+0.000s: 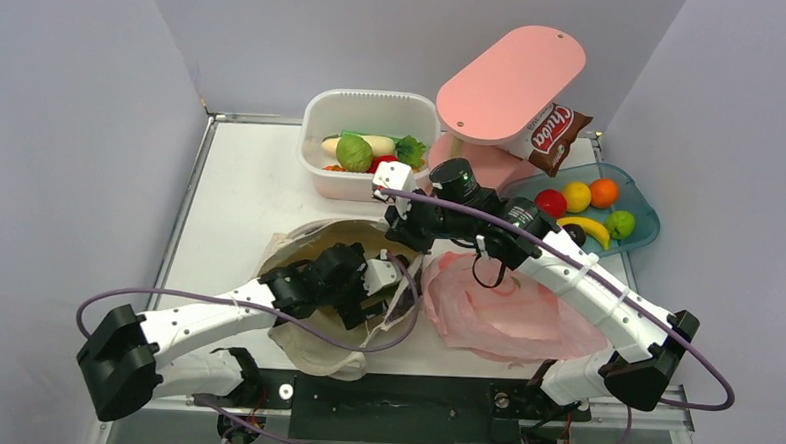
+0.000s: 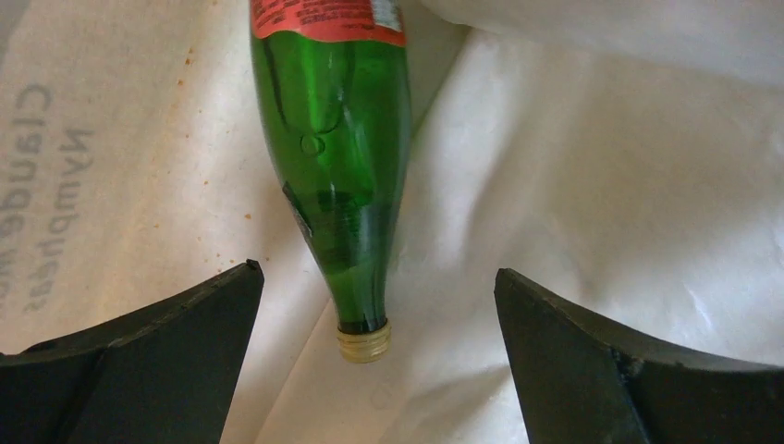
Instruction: Untie the knot of the grocery bags and take out the mixed food
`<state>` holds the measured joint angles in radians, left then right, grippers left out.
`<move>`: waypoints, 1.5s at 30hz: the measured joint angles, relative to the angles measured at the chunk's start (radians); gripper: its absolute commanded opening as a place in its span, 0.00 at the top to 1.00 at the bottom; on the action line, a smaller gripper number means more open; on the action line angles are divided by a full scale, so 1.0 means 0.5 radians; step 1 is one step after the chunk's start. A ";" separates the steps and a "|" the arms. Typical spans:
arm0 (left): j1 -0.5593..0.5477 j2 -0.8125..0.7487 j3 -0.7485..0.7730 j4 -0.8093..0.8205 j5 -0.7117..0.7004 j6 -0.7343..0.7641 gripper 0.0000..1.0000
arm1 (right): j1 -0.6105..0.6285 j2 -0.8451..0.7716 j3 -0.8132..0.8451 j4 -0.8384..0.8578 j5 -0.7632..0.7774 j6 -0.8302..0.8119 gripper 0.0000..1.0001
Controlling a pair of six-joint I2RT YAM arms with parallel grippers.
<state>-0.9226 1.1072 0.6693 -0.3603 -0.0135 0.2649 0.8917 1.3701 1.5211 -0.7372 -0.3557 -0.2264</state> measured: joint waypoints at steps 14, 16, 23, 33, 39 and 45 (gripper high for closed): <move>-0.015 0.409 0.012 0.126 -0.330 -0.034 0.17 | -0.002 -0.007 -0.037 -0.011 0.021 -0.012 1.00; -0.011 0.446 0.000 0.114 -0.355 -0.027 0.24 | -0.002 -0.007 -0.037 -0.018 0.021 -0.018 1.00; 0.050 0.513 -0.018 0.050 -0.394 0.064 0.95 | -0.002 -0.007 -0.044 -0.025 0.024 -0.053 1.00; 0.106 0.210 -0.018 -0.217 -0.366 0.126 1.00 | -0.004 -0.032 -0.066 -0.005 0.006 -0.105 1.00; 0.137 -0.295 -0.008 -0.457 -0.281 0.294 1.00 | -0.072 -0.040 -0.066 0.030 -0.041 -0.105 1.00; 0.146 -0.414 0.217 -0.712 -0.148 0.494 1.00 | -0.172 -0.040 -0.066 0.064 -0.106 -0.084 1.00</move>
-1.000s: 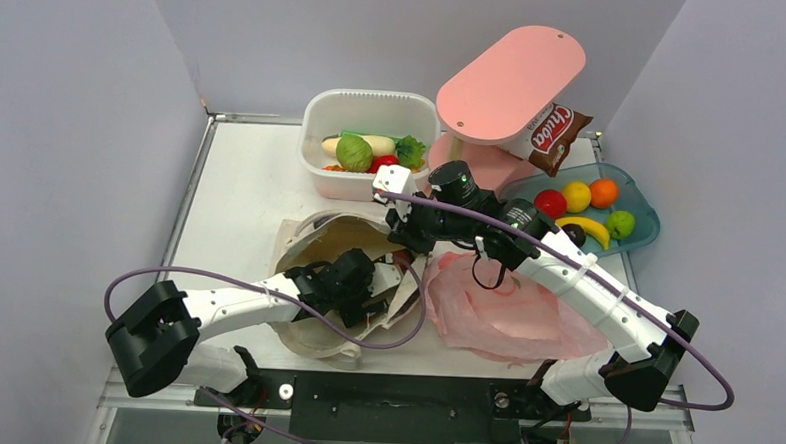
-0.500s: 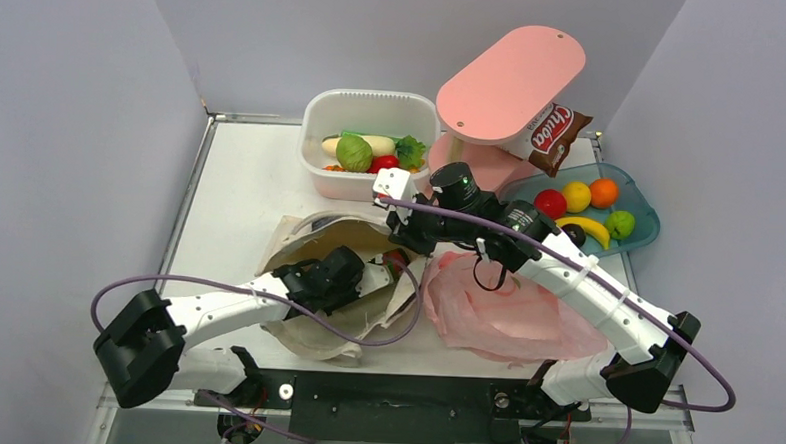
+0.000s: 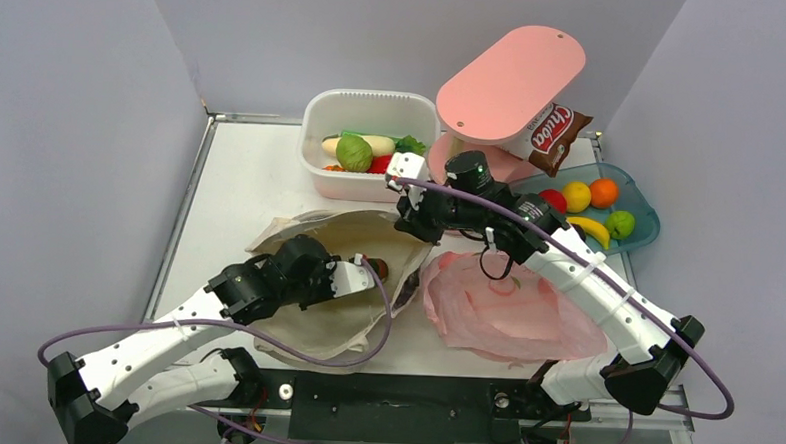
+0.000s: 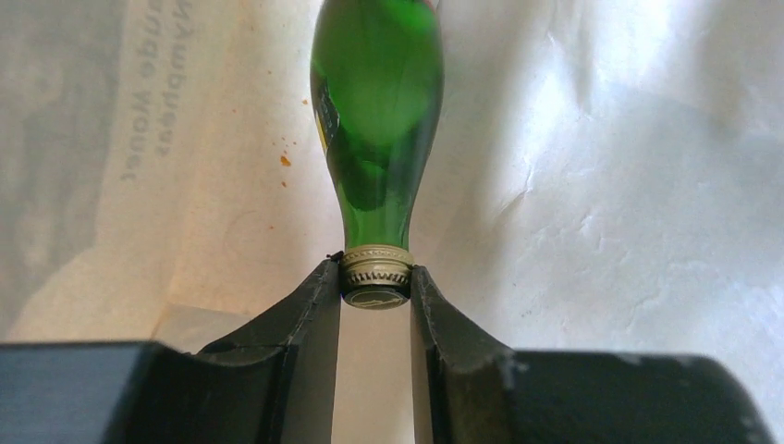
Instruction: Untie the knot of the grocery bags and take out the mixed food
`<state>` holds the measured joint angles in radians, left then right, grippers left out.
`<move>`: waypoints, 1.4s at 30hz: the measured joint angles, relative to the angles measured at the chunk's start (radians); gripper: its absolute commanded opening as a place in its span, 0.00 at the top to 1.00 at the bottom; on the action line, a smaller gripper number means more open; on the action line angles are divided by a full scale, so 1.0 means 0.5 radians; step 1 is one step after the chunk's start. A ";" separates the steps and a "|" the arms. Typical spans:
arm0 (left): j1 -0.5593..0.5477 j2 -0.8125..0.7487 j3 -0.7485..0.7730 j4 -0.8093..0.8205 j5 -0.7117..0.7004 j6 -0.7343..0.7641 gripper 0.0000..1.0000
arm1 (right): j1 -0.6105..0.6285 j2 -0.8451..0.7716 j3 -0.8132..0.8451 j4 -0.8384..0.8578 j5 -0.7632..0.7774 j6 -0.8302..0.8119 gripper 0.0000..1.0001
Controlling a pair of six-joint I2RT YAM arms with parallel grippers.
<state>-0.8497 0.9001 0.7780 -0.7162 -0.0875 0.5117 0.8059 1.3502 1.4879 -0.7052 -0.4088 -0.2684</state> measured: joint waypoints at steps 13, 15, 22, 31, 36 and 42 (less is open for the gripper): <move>0.055 0.272 0.597 -0.337 0.165 0.153 1.00 | -0.069 0.005 0.001 0.006 -0.144 0.039 1.00; 0.060 0.304 0.614 -0.336 0.164 0.160 1.00 | -0.079 0.005 0.001 0.008 -0.161 0.043 1.00; 0.121 0.394 0.614 -0.281 0.244 0.215 1.00 | -0.156 0.105 0.076 0.010 -0.249 0.144 1.00; 0.578 0.427 0.613 -0.169 0.594 0.184 0.98 | -0.321 0.395 0.302 -0.011 -0.469 0.415 1.00; 0.743 0.424 0.597 -0.127 0.694 0.095 0.66 | -0.360 0.483 0.364 -0.012 -0.543 0.536 1.00; 0.982 0.312 0.440 0.133 0.906 -0.032 0.45 | -0.367 0.540 0.396 -0.005 -0.589 0.605 1.00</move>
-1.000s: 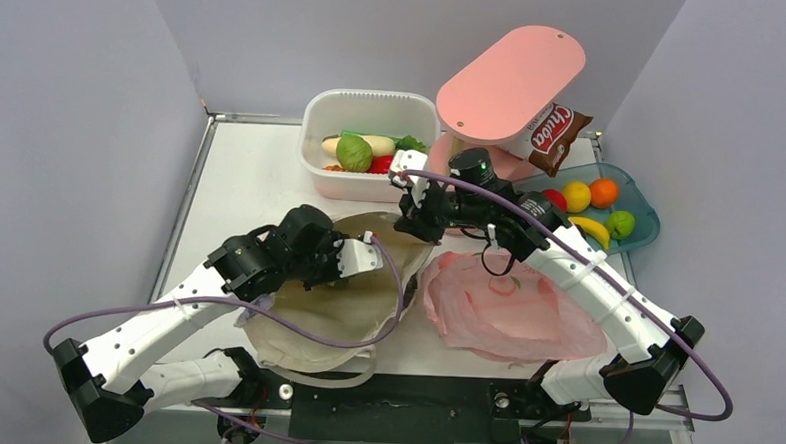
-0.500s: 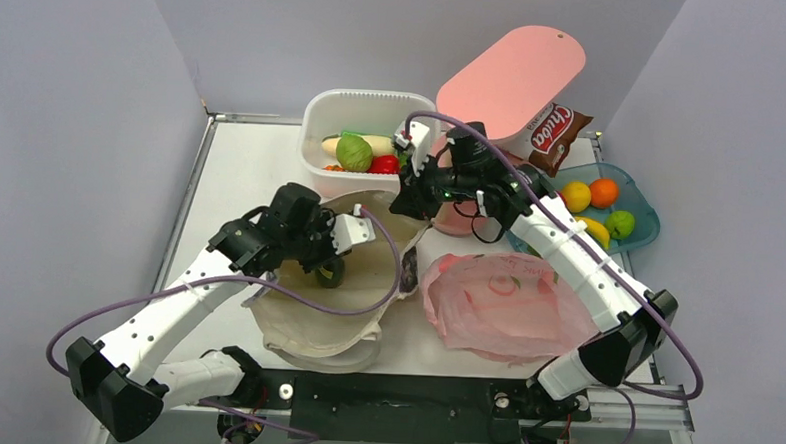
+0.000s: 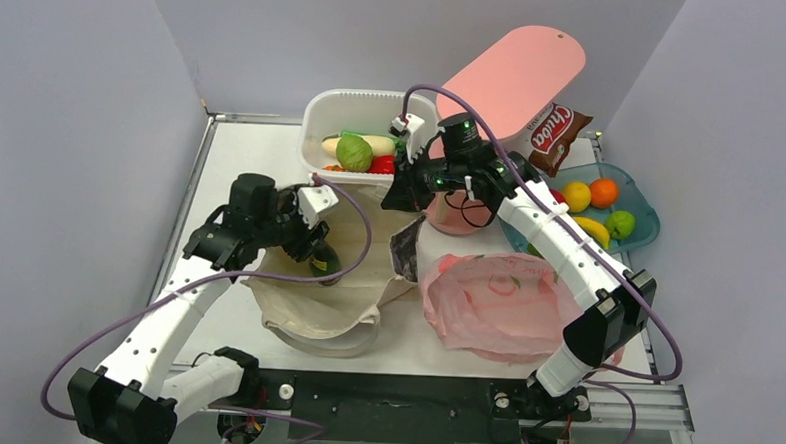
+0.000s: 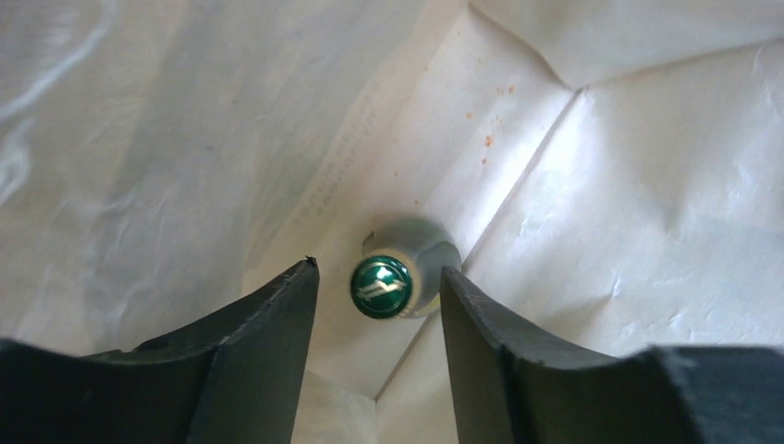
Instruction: Untie the knot of the grocery bags and take out the mixed food
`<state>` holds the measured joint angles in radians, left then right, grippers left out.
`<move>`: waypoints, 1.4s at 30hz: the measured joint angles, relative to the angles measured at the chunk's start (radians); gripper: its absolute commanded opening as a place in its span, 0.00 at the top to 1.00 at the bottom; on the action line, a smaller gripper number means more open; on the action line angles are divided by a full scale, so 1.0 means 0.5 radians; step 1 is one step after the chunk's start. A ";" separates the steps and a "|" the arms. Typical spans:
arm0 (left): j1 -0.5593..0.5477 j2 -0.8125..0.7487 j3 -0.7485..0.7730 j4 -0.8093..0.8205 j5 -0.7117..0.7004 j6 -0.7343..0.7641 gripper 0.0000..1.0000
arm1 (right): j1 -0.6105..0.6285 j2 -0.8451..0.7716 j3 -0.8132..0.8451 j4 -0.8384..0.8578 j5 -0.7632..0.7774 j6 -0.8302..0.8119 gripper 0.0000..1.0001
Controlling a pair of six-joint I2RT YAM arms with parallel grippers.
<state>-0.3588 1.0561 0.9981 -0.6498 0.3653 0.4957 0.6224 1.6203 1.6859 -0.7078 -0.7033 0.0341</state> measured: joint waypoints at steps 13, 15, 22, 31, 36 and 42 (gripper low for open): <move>0.108 -0.163 0.036 0.288 0.324 -0.340 0.41 | 0.000 0.021 0.069 -0.002 0.055 -0.021 0.53; 0.121 -0.158 0.142 0.271 0.307 -0.386 0.40 | 0.000 0.017 0.092 0.030 0.088 -0.030 0.36; 0.255 -0.097 0.330 0.259 0.208 -0.587 0.40 | 0.000 -0.243 -0.047 0.365 0.187 -0.084 0.25; 0.342 0.031 0.330 0.256 0.175 -0.845 0.42 | 0.396 -0.639 -0.403 0.844 0.149 -0.203 0.48; 0.344 0.023 0.330 0.264 0.161 -0.922 0.43 | 0.490 -0.403 -0.552 0.998 0.179 -0.243 0.52; 0.344 0.020 0.330 0.278 0.111 -0.970 0.44 | 0.528 -0.191 -0.740 1.164 0.279 -0.316 0.55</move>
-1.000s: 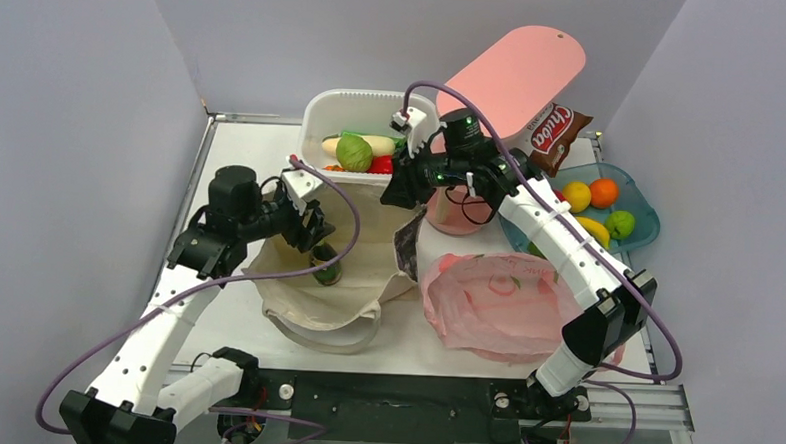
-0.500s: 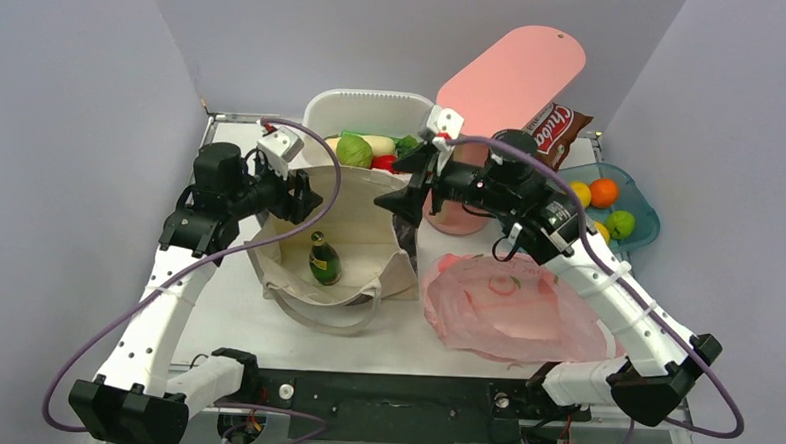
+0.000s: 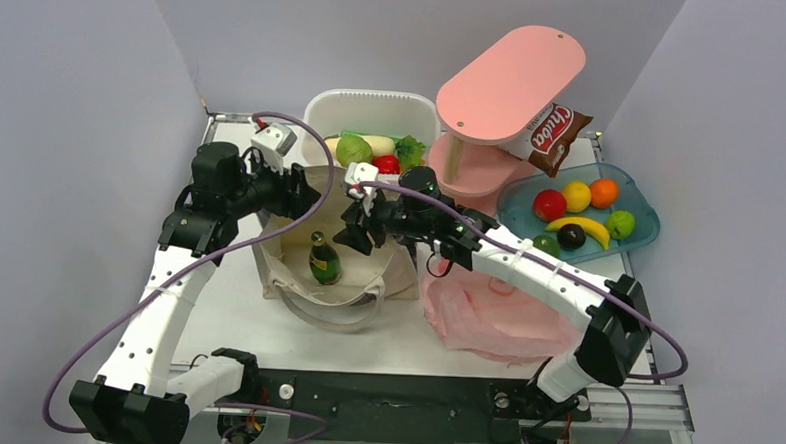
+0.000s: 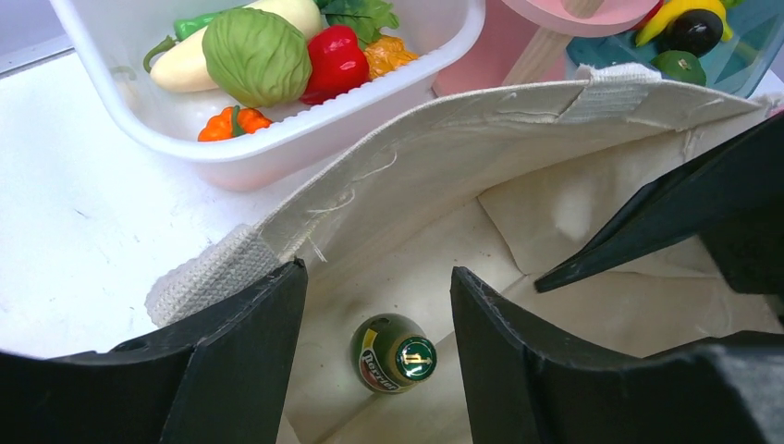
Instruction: Untie the knot of the grocery bags and take out the mixed food
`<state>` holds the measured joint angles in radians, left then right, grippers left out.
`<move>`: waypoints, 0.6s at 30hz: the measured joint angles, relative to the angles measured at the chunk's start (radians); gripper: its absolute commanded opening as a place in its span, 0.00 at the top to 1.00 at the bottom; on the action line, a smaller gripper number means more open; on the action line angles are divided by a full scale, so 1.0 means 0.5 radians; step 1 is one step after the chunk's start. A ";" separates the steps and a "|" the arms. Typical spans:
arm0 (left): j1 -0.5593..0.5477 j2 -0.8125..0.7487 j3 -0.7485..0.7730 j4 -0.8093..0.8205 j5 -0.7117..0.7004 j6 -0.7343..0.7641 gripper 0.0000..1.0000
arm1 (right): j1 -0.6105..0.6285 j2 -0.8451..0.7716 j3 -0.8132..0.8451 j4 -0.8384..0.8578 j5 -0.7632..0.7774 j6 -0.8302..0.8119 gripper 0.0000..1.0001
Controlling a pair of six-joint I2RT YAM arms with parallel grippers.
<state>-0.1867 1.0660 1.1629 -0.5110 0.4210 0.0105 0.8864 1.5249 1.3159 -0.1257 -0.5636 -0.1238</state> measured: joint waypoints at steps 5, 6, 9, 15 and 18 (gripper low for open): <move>0.000 -0.014 -0.001 0.001 -0.016 -0.034 0.44 | 0.050 0.066 -0.029 0.192 0.056 -0.054 0.54; 0.000 -0.018 -0.002 0.001 -0.025 -0.038 0.44 | 0.056 0.076 -0.035 0.220 0.061 -0.060 0.54; 0.000 -0.026 -0.002 0.000 -0.078 -0.054 0.44 | 0.069 0.129 -0.037 0.309 0.076 -0.095 0.52; 0.000 -0.026 -0.002 0.000 -0.129 -0.059 0.44 | 0.104 0.218 -0.037 0.304 0.118 -0.187 0.42; 0.000 -0.026 -0.002 0.000 -0.153 -0.059 0.44 | 0.125 0.204 0.005 0.227 0.121 -0.217 0.38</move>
<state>-0.1867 1.0531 1.1622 -0.5110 0.3447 -0.0189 0.9489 1.6268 1.3186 -0.0120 -0.5034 -0.2321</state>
